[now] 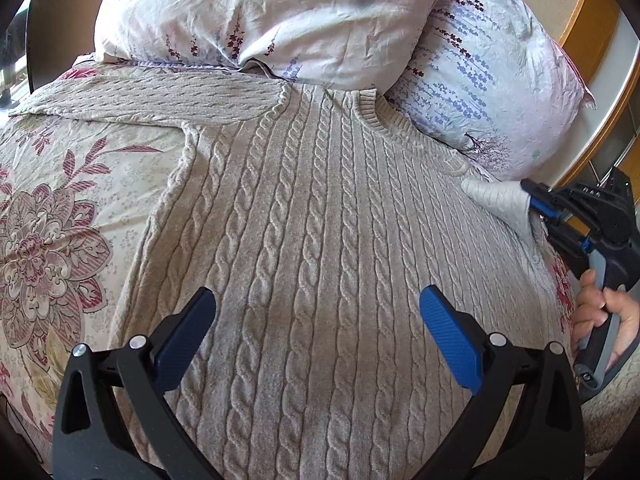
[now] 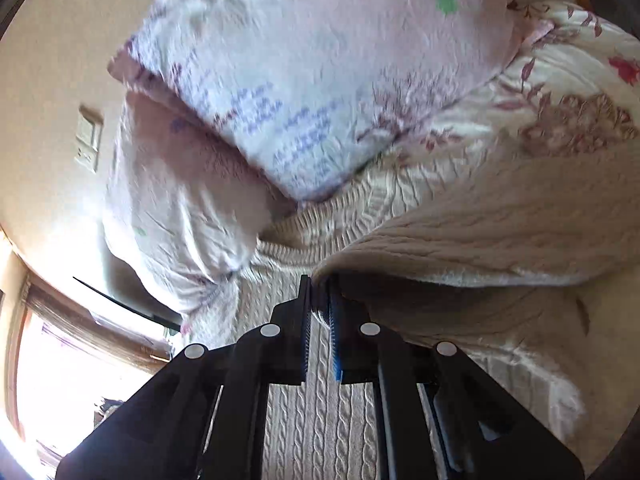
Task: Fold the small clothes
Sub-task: 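Grasp the sweater sleeve with the right tool and lift it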
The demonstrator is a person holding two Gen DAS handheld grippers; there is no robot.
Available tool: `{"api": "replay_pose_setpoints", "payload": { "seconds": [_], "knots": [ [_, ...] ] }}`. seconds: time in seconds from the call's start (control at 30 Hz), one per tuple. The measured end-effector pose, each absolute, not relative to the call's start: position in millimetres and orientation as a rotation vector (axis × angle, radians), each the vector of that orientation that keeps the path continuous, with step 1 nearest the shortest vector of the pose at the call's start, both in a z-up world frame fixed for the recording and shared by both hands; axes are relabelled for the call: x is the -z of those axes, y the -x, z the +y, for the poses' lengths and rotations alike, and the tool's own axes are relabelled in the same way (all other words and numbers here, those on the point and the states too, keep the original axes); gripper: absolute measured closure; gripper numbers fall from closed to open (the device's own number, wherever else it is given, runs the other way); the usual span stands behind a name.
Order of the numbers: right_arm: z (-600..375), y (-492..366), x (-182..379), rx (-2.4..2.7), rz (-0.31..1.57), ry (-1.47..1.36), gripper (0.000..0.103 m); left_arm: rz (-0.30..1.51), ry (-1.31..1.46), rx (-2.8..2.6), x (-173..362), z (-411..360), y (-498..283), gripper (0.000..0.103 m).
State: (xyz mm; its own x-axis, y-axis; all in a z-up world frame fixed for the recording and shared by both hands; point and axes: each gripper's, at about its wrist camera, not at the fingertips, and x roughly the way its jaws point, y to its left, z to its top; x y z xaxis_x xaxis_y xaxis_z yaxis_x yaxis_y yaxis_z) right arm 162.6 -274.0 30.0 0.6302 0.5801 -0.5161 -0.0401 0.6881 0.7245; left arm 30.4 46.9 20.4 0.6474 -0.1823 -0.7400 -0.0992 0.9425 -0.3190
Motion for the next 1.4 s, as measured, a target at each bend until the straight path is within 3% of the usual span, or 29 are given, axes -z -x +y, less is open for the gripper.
{"api": "replay_pose_setpoints", "payload": {
  "seconds": [0.3, 0.6, 0.93, 1.13, 1.2, 1.23, 1.3, 1.33, 1.4],
  "knots": [
    [-271, -163, -37, -0.374, 0.828, -0.724, 0.094, 0.872, 0.379, -0.004, -18, 66, -24, 0.002],
    [-264, -162, -6, -0.328, 0.904, -0.698, 0.094, 0.863, 0.34, 0.021, -26, 60, -26, 0.002],
    [-295, -157, -22, -0.141, 0.818, -0.656, 0.094, 0.871, 0.346, 0.013, -25, 60, -25, 0.002],
    [-265, -157, -13, -0.327, 0.906, -0.597, 0.092, 0.883, 0.362, 0.011, -22, 61, -28, 0.002],
    [-257, -159, -6, -0.369, 0.97, -0.621, 0.067, 0.881, 0.353, 0.023, -23, 58, -29, 0.002],
    [-258, -159, -4, -0.382, 0.981, -0.653, 0.047, 0.881, 0.348, 0.03, -23, 57, -29, 0.002],
    [-268, -156, -7, -0.365, 0.966, -0.71, 0.043, 0.878, 0.338, 0.039, -24, 55, -30, 0.002],
    [-277, -154, -9, -0.341, 0.958, -0.741, 0.034, 0.877, 0.336, 0.04, -24, 55, -30, 0.002],
    [-299, -150, -13, -0.308, 0.927, -0.828, 0.032, 0.879, 0.338, 0.037, -24, 56, -30, 0.002]
  ]
}}
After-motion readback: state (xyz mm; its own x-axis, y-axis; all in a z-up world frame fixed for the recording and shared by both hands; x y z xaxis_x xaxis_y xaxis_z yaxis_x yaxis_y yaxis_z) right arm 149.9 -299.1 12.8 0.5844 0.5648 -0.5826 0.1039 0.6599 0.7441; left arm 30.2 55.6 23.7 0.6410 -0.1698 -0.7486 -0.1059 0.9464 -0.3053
